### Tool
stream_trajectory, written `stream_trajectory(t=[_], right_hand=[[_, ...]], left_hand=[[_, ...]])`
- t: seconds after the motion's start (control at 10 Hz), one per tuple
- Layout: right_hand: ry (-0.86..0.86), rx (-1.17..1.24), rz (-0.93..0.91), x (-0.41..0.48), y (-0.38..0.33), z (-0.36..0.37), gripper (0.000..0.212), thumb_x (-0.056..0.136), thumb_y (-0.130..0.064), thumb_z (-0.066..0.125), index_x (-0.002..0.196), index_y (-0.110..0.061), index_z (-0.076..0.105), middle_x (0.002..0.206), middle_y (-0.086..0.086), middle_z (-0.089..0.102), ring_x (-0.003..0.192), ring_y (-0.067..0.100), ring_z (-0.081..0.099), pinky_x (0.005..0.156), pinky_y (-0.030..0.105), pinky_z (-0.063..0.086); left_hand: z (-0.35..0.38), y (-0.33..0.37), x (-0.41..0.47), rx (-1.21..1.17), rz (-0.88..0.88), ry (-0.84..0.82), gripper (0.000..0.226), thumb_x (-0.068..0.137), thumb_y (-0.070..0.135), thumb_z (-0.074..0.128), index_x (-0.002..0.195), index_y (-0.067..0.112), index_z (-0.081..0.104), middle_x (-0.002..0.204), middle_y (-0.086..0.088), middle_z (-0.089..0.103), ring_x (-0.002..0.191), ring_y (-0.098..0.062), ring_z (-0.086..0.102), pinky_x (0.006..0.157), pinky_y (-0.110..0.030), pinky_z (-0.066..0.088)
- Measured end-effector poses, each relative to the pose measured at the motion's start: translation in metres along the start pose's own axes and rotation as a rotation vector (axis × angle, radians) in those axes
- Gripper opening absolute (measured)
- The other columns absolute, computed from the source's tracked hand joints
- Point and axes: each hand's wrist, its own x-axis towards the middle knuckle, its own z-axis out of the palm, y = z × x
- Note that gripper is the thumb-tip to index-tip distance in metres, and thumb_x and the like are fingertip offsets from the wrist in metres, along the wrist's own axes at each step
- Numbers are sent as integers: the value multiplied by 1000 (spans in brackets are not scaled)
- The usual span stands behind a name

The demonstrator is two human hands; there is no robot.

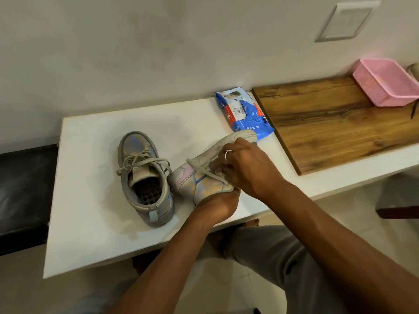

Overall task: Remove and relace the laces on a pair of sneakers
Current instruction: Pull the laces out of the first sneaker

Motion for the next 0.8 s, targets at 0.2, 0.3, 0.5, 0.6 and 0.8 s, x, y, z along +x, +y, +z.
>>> stream_trajectory(t=[0.2,0.3,0.5,0.6,0.8], right_hand=[[-87,105,-40,-5,1,0,23,84,-10,72,101,-24,77,100,-5,71,92,13,56,73,28,53],[-108,88,-24,-5,7,-3,21,85,-12,72,102,-24,77,101,-5,71,92,9,55,74,25,52],[-145,98,-76,-10,-2,-5,22,84,-16,75,106,-22,77,106,-1,72,97,14,60,81,27,54],[-102,34,-14,-9,2,-6,18,83,-16,75,101,-19,77,102,0,72,93,16,60,76,35,58],[-223,137,-30,-14,-2,-5,24,89,-21,72,112,-21,74,113,0,69,101,15,64,89,27,55]], left_hand=[[-7,-5,8,-650,-20,390,37,102,29,41,133,10,48,132,-10,56,132,-26,44,112,-45,31],[-3,-6,4,-717,-69,425,38,103,28,41,134,8,48,137,-14,51,129,-31,47,110,-45,34],[-8,-3,4,-912,-86,462,35,103,23,39,134,9,47,137,-11,52,129,-26,47,110,-39,36],[-12,-4,8,-986,-105,471,35,103,23,40,133,8,48,136,-11,53,128,-27,49,110,-40,36],[-8,-4,-2,-1041,-89,524,30,104,15,35,129,6,47,136,-7,53,127,-18,49,107,-30,36]])
